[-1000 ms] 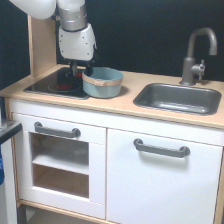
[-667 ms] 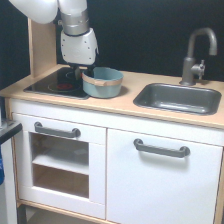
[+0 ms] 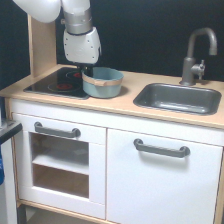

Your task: Place the pot in the sink

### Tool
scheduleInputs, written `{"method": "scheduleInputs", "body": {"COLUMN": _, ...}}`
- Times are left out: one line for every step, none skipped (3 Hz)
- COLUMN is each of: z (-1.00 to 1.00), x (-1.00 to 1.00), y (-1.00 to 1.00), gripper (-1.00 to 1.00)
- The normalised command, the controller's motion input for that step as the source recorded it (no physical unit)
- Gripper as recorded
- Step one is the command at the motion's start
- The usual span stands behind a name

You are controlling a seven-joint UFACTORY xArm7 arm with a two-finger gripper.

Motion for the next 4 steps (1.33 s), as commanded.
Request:
{"method": "scheduleInputs", "body": {"z": 0.77, "x": 0.42, "y": 0.01, "gripper": -1.00}}
{"method": "scheduleInputs", "body": {"z": 0.98, "x": 0.90, "y": 0.24, "gripper": -1.00}}
{"method": "scheduleInputs", "body": {"z": 0.97, "x": 0.99, "y": 0.38, "gripper": -1.00}}
{"method": "scheduleInputs", "body": {"z": 0.59, "x": 1.00, "y": 0.40, "gripper": -1.00}}
